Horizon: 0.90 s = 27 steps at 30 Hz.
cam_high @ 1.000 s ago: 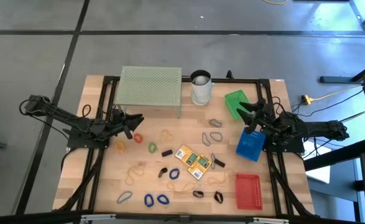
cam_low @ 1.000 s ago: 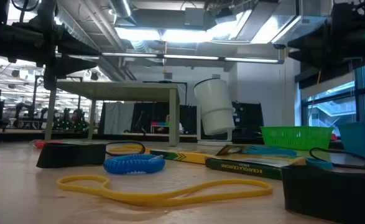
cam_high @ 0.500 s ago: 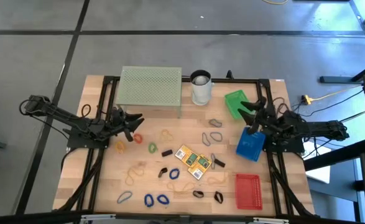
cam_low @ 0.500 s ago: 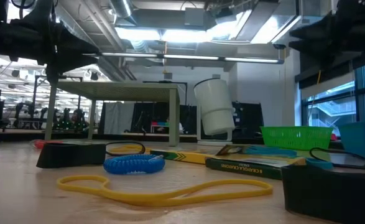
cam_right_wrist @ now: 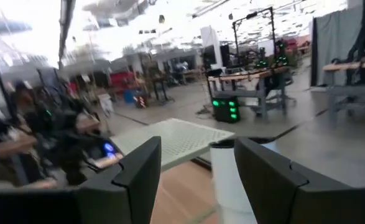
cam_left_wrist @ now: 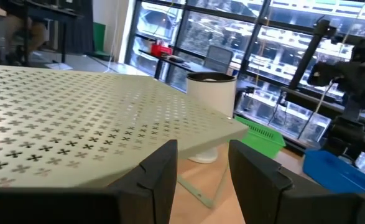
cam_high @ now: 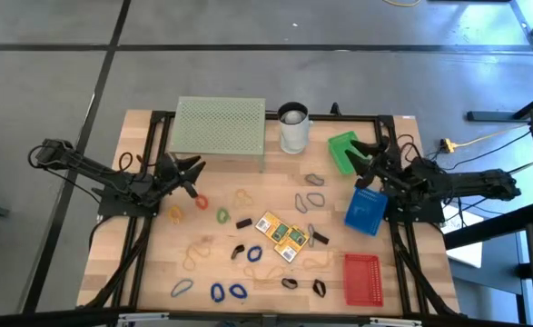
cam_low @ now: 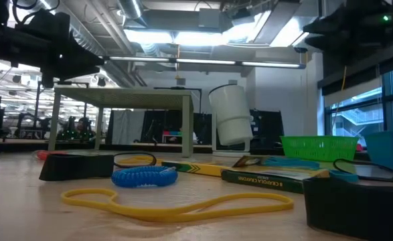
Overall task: Pick & Place Office Desk Supplies
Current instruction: Put the blue rubber band into the green bin
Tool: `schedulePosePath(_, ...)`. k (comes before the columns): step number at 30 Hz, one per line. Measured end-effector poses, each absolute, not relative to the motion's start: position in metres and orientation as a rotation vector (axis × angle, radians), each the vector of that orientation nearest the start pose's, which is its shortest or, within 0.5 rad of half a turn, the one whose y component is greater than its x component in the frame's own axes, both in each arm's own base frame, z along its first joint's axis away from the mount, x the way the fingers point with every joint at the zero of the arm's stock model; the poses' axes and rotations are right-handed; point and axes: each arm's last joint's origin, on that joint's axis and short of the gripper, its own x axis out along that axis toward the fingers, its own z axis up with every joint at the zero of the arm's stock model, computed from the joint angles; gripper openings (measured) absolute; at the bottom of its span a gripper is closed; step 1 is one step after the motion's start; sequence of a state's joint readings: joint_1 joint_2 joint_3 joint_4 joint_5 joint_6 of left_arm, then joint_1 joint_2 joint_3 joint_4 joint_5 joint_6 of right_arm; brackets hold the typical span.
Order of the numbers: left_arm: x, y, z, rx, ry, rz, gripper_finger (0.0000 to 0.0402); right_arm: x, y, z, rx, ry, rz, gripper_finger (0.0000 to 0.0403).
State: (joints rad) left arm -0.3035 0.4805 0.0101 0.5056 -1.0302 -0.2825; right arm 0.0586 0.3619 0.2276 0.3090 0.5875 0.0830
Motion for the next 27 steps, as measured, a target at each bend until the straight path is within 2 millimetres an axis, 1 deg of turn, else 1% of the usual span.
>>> schedulePosePath(2, 0.116, -0.01, 0.171, -0.293, -0.131, 0.718, 0.0139, 0.125, -0.009, 0.249, 0.105, -0.146, -0.532, 0.0206)
schedulePosePath(4, 0.116, -0.01, 0.171, -0.295, -0.132, 0.718, 0.0139, 0.137, -0.008, 0.253, 0.083, -0.074, -0.535, 0.0206)
schedulePosePath(8, 0.116, -0.01, 0.171, -0.309, -0.137, 0.717, 0.0139, 0.166, -0.007, 0.249, 0.131, 0.098, -0.574, 0.0206)
schedulePosePath(13, 0.116, -0.01, 0.171, -0.309, -0.137, 0.717, 0.0139, 0.199, -0.008, 0.235, 0.217, 0.246, -0.703, 0.0206)
schedulePosePath(18, 0.116, -0.01, 0.171, -0.309, -0.137, 0.716, 0.0139, 0.228, -0.007, 0.219, 0.255, 0.408, -0.667, 0.0206)
schedulePosePath(22, 0.116, -0.01, 0.171, -0.309, -0.137, 0.716, 0.0139, 0.241, -0.008, 0.201, 0.244, 0.593, -0.61, 0.0206)
schedulePosePath(24, 0.116, -0.01, 0.171, -0.309, -0.137, 0.716, 0.0139, 0.244, -0.01, 0.191, 0.246, 0.698, -0.58, 0.0206)
schedulePosePath(27, 0.116, -0.01, 0.171, -0.309, -0.137, 0.717, 0.0139, 0.249, -0.011, 0.177, 0.245, 0.806, -0.511, 0.0206)
